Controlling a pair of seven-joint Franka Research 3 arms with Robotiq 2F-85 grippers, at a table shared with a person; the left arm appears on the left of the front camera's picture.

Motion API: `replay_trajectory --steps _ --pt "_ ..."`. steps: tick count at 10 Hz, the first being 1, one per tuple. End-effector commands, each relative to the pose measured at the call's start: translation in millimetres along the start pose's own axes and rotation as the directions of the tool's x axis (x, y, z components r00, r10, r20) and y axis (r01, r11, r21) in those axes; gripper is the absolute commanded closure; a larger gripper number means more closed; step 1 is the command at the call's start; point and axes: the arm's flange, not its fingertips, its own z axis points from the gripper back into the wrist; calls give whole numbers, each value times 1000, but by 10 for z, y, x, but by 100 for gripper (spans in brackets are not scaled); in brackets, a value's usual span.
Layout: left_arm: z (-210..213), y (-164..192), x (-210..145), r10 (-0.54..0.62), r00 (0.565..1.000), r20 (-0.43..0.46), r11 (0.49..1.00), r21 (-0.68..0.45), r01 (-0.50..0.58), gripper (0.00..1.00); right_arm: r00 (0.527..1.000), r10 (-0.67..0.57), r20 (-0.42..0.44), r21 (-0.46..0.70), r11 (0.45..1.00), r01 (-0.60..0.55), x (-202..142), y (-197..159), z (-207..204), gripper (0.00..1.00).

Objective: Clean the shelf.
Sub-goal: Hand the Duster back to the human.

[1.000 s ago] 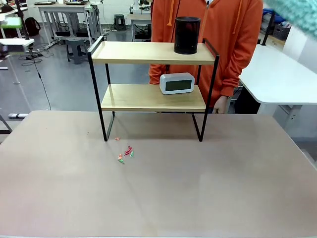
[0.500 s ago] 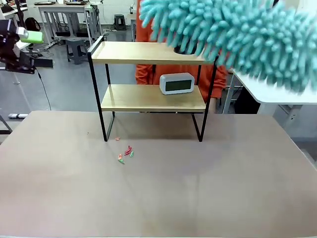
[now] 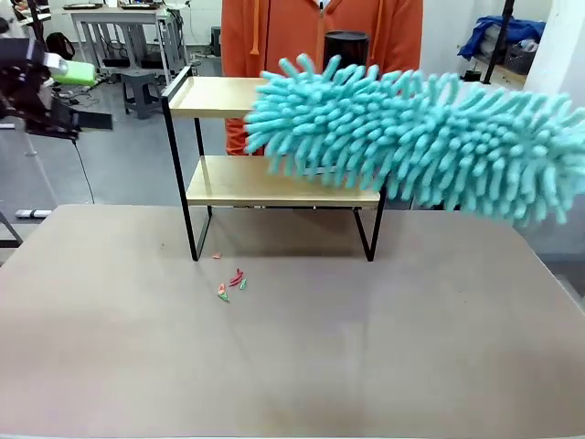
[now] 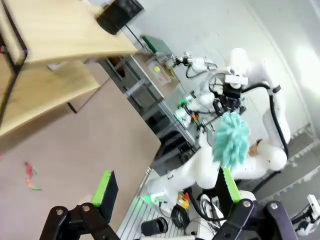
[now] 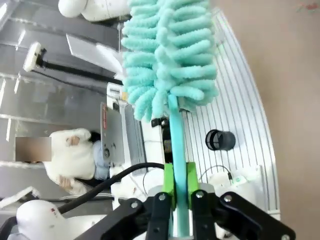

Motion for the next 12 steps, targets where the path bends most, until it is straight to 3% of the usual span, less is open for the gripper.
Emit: replay_trajectory --steps 1,5,8,12 --pt "-331 -68 -69 8 997 -80 998 -65 -13 0 985 21 -169 15 1000 -18 419 -48 -105 88" --pt "-845 -241 -359 -30 949 -314 981 -190 -32 0 956 36 -290 60 998 -19 751 -197 -446 88" --pt "-1253 -485 -709 -84 880 -468 951 -302 -70 0 954 10 -299 87 996 17 790 -348 -550 88" --pt "-1595 -592 -1063 -131 817 -561 940 -331 -77 0 962 0 -273 95 995 27 713 -388 -491 88"
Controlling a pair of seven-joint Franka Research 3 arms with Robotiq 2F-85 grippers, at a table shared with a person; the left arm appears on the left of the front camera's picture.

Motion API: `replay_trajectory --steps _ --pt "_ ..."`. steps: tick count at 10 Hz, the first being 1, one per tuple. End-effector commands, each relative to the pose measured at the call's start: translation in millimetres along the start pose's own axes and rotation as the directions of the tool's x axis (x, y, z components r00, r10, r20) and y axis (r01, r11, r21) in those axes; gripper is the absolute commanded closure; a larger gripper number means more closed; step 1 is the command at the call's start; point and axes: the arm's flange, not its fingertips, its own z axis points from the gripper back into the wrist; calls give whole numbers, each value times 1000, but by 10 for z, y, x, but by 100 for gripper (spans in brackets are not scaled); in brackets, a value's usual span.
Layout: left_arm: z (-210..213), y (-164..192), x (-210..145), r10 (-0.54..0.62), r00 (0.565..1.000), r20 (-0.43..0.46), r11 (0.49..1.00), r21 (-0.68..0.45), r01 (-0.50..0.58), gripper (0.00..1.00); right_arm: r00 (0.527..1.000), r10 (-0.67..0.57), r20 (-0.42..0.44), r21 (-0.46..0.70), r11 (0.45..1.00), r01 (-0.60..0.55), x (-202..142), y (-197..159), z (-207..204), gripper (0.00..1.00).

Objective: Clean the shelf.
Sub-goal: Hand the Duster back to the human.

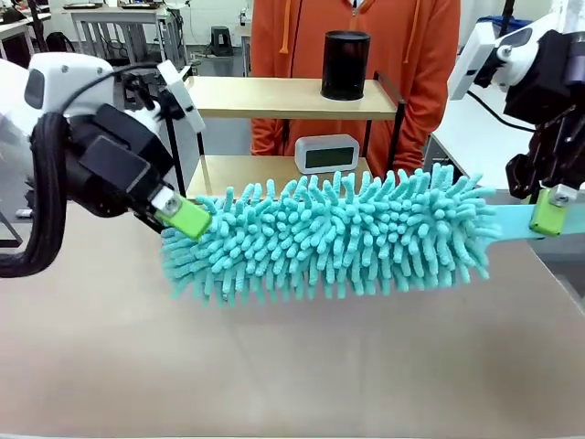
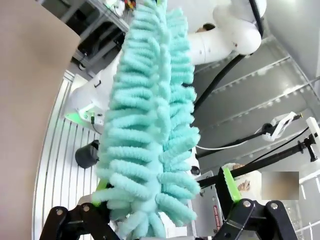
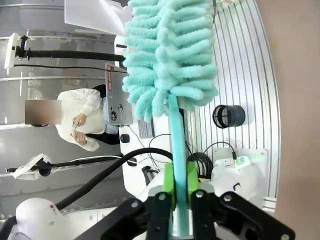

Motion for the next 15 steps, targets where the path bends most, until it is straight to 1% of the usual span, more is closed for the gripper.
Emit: replay_trajectory --steps 1,2,4,5,6,7,8,9,11,12,13,14,15 --pt "-90 12 -78 -31 999 -35 999 -9 31 0 1000 -25 11 -1 1000 25 -85 29 58 88" --pt "-123 10 -75 -32 999 -32 999 -22 31 0 1000 -27 12 2 1000 27 -104 22 58 88" --pt "-129 26 -53 -50 998 23 999 -13 51 0 1000 -23 8 18 1000 23 -114 19 40 88" --pt "-128 31 -49 -77 995 68 997 -1 78 0 1000 -18 5 22 1000 18 -115 23 33 88" --pt "-133 35 -47 -74 993 96 997 -13 76 0 1000 -22 7 20 1000 22 -115 17 32 88" --pt "-140 34 -55 -77 990 120 997 -14 80 53 1000 -20 10 24 1000 20 -121 12 28 88" --pt "-145 30 -60 -77 990 117 996 -27 81 59 1000 -22 11 24 999 22 -125 5 27 88" --pt "-147 39 -63 -78 991 111 997 -20 80 100 1000 -23 18 27 999 23 -136 -2 37 88" --pt "-138 54 -56 -74 989 129 997 -14 77 100 1000 -19 17 34 999 18 -147 -9 35 88" --pt "-129 58 -47 -76 987 142 997 -13 78 85 1000 -18 14 37 999 17 -143 -17 31 88" --pt "-124 55 -43 -84 984 156 996 -8 86 94 1000 -18 12 38 999 17 -144 -19 25 88" --pt "-118 64 -40 -84 983 163 996 -3 86 100 1000 -22 6 37 999 22 -147 -24 22 88" --pt "-115 61 -36 -87 982 165 996 -4 88 100 1000 -22 4 36 999 22 -148 -21 17 88"
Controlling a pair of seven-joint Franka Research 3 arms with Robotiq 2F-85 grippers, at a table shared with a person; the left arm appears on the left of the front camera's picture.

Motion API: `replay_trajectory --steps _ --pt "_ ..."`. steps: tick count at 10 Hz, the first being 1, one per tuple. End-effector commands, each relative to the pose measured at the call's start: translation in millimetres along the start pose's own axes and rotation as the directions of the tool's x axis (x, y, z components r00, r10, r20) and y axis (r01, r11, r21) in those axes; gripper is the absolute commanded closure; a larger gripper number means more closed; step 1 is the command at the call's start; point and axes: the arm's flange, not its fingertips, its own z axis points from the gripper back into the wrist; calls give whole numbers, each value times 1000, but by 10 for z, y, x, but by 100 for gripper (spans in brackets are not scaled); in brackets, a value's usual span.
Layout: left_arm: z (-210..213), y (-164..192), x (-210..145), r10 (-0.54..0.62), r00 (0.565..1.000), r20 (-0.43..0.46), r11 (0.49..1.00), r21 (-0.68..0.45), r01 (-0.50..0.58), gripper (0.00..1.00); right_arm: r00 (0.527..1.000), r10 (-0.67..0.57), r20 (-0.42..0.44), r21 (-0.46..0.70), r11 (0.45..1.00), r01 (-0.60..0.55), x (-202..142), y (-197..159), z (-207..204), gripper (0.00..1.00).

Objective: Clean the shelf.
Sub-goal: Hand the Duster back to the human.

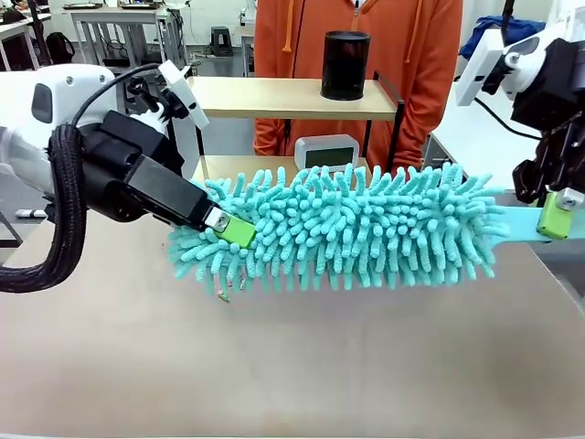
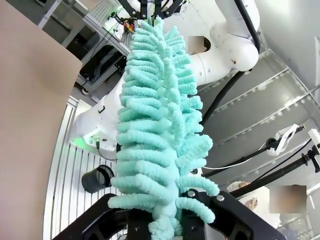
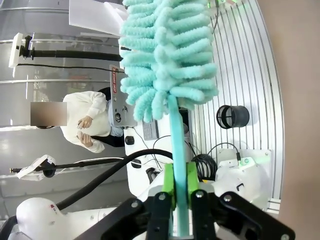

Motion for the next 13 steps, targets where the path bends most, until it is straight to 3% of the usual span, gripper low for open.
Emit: replay_trajectory --steps 1,3,4,5,6,7,8,9,10,11,12,13 --pt "-52 -5 -67 -31 999 35 999 -17 32 100 1000 -15 -12 6 1000 15 -38 49 26 88" --pt "-50 4 -69 -34 999 26 999 -9 35 100 1000 -23 19 10 1000 23 -40 41 45 88" --pt "-50 2 -69 -35 999 10 999 -6 35 100 998 -4 68 27 1000 2 -51 46 93 52" --pt "-49 3 -70 -36 999 1 999 -6 36 100 992 24 124 39 999 -29 -97 58 148 29" --pt "-51 5 -75 -35 999 -4 999 -3 35 100 984 18 180 40 999 -26 -162 61 196 0" --pt "-46 16 -76 -32 999 -5 999 -2 32 100 961 -19 274 21 1000 14 -269 24 263 0" --pt "-11 23 -70 -32 999 7 999 1 32 100 904 -56 424 49 998 39 -400 -34 349 0" --pt "67 27 -56 -27 999 28 1000 6 27 100 737 -180 652 11 974 228 -601 -179 470 4" --pt "190 30 -60 -22 999 50 1000 8 21 100 483 -300 823 114 919 377 -890 -368 586 0" --pt "350 27 -75 -5 998 55 1000 -7 6 100 231 -369 900 256 878 405 -1255 -602 684 0" --pt "555 25 -112 -1 998 60 1000 -11 2 100 -19 -441 897 409 813 415 -1710 -886 674 0" --pt "751 -24 -132 6 996 84 999 -41 -3 100 -133 -521 843 525 745 411 -2024 -1135 530 0"
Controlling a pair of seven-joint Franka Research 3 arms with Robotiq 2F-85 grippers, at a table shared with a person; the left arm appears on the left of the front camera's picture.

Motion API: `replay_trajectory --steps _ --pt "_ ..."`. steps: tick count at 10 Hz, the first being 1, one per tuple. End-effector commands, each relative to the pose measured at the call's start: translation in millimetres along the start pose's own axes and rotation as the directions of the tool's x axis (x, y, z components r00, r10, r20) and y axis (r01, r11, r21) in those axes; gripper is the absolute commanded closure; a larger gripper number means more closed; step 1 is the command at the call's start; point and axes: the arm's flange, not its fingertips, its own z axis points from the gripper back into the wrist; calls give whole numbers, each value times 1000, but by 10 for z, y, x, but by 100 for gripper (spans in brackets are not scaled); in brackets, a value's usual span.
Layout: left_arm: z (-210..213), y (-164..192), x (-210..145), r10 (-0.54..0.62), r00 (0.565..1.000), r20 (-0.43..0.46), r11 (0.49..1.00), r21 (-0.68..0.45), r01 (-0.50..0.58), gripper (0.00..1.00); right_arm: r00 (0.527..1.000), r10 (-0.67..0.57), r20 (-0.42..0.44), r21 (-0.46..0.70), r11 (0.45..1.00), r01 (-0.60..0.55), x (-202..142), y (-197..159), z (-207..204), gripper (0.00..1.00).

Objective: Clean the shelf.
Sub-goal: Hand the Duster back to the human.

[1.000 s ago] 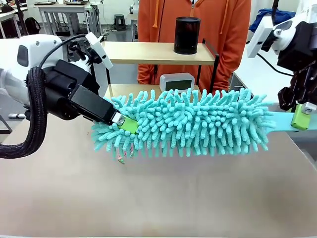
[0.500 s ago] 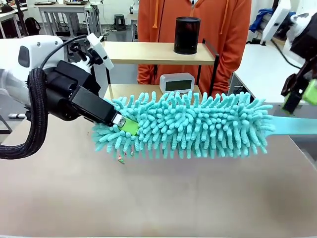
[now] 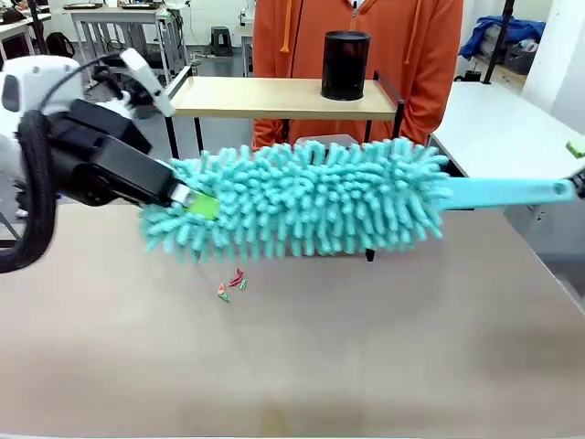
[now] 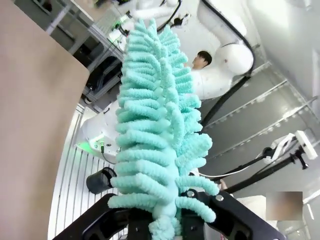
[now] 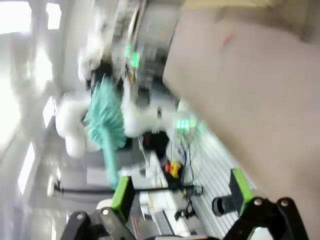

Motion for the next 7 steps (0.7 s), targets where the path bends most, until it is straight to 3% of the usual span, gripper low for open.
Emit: replay_trajectory --steps 1,2,3,4,5,6,7 --pt "495 -151 -80 -1 997 79 996 -91 8 100 747 -452 488 224 892 393 -200 -527 -108 0" --pt "757 -248 -81 -20 987 161 995 -95 36 100 704 -510 494 207 856 474 -305 -770 -183 0" --pt "1109 -433 -89 -52 963 264 990 -111 84 100 987 -123 106 -8 992 125 -188 -421 90 0" --pt "1533 -696 -119 -143 918 371 979 -85 187 100 987 -123 106 -8 992 125 -188 -421 90 0" --pt "1871 -875 -162 -213 833 511 963 -33 266 100 987 -123 106 -8 992 125 -188 -421 90 0" --pt "2200 -923 -220 -274 700 659 958 126 257 100 987 -123 106 -8 992 125 -188 -421 90 0" --pt "2472 -854 -348 -274 559 783 961 251 119 100 987 -123 106 -8 992 125 -188 -421 90 0"
